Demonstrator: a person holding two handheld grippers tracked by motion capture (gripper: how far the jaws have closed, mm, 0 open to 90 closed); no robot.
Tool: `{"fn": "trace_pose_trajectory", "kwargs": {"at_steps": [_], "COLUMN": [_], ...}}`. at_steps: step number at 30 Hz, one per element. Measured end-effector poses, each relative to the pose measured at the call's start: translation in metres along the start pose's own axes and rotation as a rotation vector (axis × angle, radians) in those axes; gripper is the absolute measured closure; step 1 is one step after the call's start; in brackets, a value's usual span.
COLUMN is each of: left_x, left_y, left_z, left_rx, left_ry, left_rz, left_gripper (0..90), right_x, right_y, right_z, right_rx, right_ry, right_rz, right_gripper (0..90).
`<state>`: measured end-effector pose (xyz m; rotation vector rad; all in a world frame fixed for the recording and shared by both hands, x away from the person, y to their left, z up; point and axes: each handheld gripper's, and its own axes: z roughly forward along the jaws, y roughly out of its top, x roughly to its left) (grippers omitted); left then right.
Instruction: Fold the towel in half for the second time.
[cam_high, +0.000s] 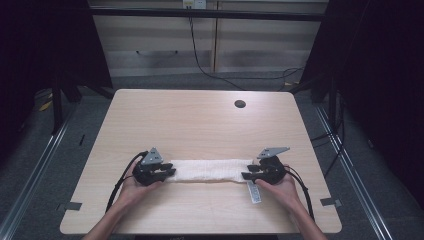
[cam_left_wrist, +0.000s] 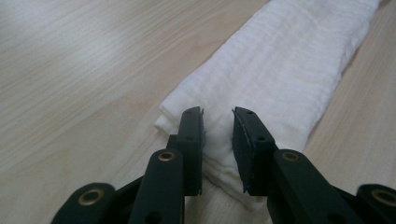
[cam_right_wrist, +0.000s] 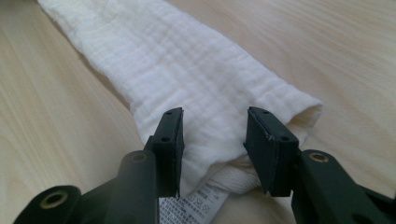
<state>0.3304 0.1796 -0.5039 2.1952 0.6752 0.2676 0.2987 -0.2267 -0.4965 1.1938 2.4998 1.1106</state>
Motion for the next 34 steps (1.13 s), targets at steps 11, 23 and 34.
{"fn": "trace_pose_trajectory", "kwargs": {"at_steps": [11,23,34], "left_x": [0.003,0.001,0.007], "left_y": [-0.013,-0.038,-0.06], "left_z": [-0.023,-0.077,-0.102], "left_rx": [-0.019,-0.071,-0.112], "left_ry": [-0.002,0.014,0.06], "left_rz": [-0.079,-0.223,-0.3], "left_gripper": [61.4,35.3,20.9], "right_x": [0.019,0.013,0.004], "right_y": [-0.002,-0.007,-0.057], "right_z": [-0.004,-0.059,-0.089], "right_rx": [-0.011,-0.22,-0.26], "right_ry": [0.039,-0.079,-0.219], "right_rz": [-0.004,0.079,0.17], "right_gripper": [50.7,38.3,32.1]}}
